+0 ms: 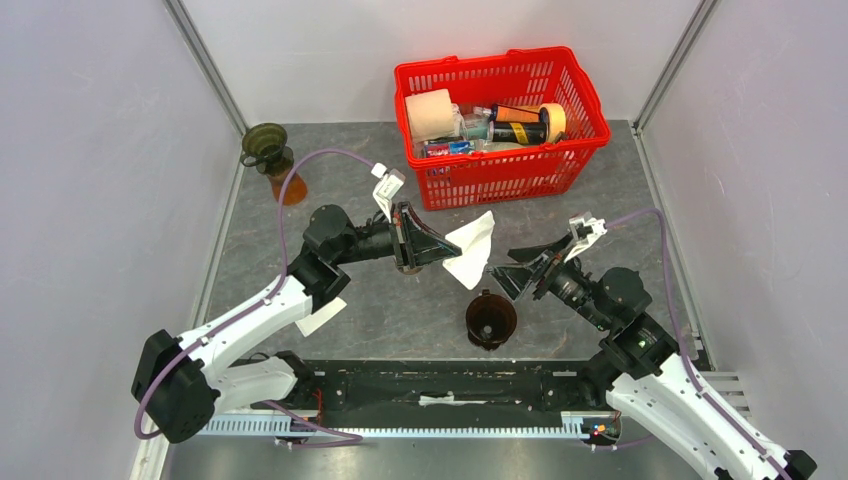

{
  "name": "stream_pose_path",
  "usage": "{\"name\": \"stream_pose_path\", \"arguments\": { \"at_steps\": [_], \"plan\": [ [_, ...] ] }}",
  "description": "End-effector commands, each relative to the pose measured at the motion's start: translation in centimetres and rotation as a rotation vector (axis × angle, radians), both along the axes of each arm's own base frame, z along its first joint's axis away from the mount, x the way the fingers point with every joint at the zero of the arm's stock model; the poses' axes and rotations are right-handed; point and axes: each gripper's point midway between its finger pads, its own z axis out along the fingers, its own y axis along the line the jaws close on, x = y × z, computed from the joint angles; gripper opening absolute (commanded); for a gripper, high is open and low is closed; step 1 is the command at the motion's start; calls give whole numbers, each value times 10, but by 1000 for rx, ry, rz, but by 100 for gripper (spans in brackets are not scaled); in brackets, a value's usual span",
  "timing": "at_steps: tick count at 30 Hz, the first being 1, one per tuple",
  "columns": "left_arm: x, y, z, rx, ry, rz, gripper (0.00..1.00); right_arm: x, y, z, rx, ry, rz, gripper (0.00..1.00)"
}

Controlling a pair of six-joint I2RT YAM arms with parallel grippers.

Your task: Place the coffee filter in the dripper

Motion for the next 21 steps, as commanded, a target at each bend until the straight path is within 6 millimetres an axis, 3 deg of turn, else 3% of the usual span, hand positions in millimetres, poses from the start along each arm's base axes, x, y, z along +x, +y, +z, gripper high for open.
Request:
{"name": "stream_pose_path", "arguments": {
  "at_steps": [1,11,21],
  "plan": [
    [-4,0,9,-35,-11,-18,2,5,-3,10,42,-9,-38,97],
    [-4,-1,11,-56,-7,-22,2,2,13,5,98,38,36,97],
    [-7,-1,13,-69,2,-41,2,9,8,6,138,26,-11,97]
  ]
}}
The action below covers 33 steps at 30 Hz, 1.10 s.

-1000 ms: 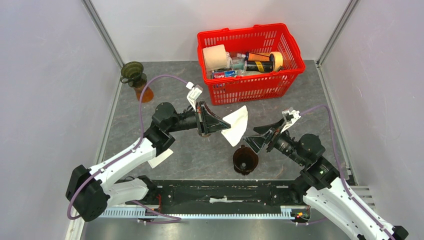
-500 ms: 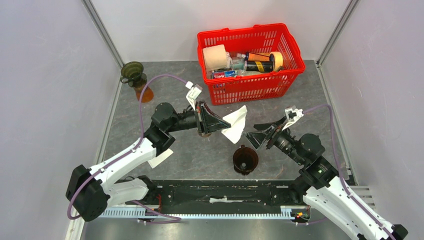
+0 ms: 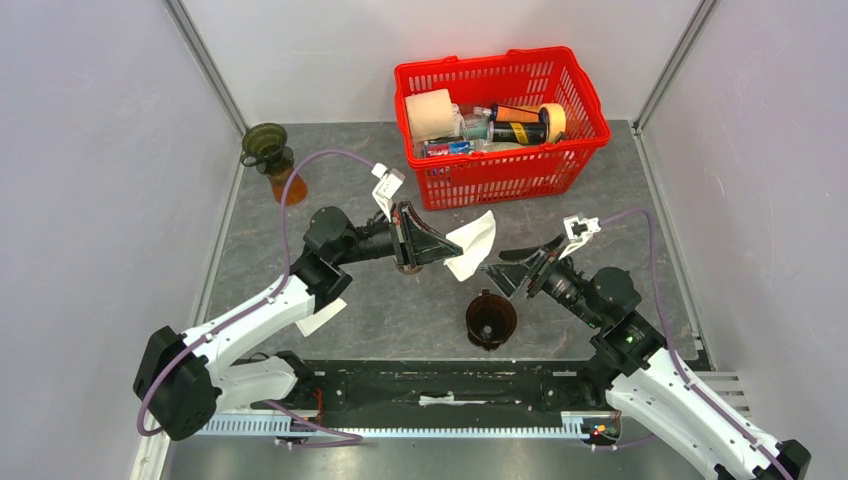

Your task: Place the coffee filter in the dripper

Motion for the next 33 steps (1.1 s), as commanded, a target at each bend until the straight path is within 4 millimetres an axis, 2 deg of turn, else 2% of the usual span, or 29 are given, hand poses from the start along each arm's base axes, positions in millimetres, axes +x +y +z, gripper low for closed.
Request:
{"name": "stream_pose_path", "arguments": {
  "at_steps": [1,7,13,25,27,33],
  "plan": [
    [-7,1,11,-39,-14,-29,2,6,-5,15,51,-35,-49,97],
    [-8,1,10,-42,-6,-38,2,12,-11,19,108,-52,-95,97],
    [-8,0,11,-49,4,-45,2,4,-1,31,131,-102,-22,97],
    [-13,2,16,-68,-3,-61,2,15,-7,16,105,-53,-92,97],
    [-14,2,18,-72,-5,-63,2,14,-8,14,92,-63,-87,94],
    [-15,3,19,-75,-7,-66,2,8,-5,12,72,-73,-51,94]
  ]
}}
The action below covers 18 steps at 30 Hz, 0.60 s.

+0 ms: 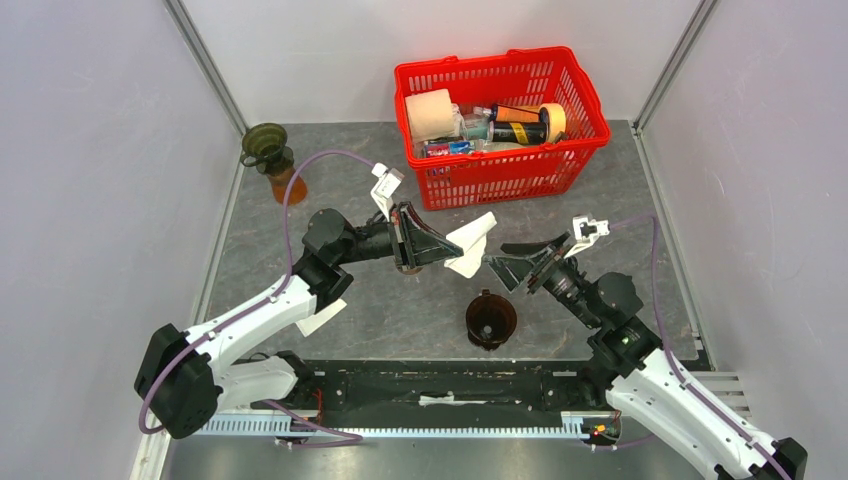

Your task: Place the coffee filter in the dripper

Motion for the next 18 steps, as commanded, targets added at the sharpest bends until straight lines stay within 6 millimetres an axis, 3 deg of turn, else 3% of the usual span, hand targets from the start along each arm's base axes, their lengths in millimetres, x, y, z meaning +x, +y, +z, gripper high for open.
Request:
{"name": "stream_pose_path", "arguments": {
  "at_steps": [1,18],
  "plan": [
    [-9,3,13,-38,-28,-31,2,-3,0,-1,-18,-21,10,94],
    [-13,3,17,-54,-28,-59,2,-6,-6,-3,-45,-54,-6,95]
  ]
}}
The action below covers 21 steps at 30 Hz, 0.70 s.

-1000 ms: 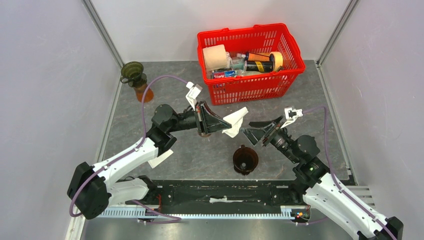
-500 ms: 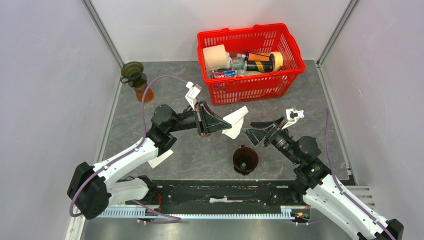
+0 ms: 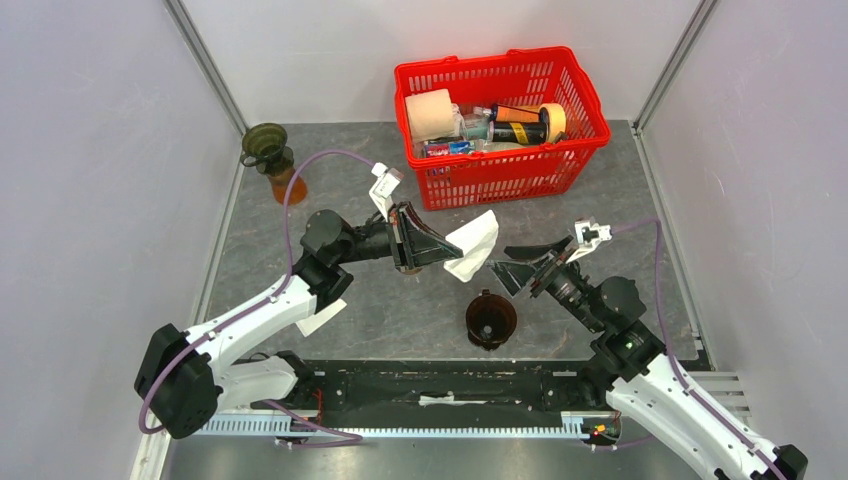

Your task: Place the coffee filter in the dripper

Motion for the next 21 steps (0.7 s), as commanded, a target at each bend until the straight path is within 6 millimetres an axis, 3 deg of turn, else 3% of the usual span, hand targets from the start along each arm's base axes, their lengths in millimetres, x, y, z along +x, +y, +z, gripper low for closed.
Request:
{"name": "stream_pose_path", "arguments": {
  "at_steps": [1,8,21],
  "plan": [
    [-7,2,9,-30,-20,-32,2,0,-1,1,-16,-34,-4,95],
    [-9,2,13,-45,-13,-38,2,1,1,0,-12,-48,2,95],
    [-7,-1,7,-36,9,-52,2,-14,10,26,64,-126,97,96]
  ]
}}
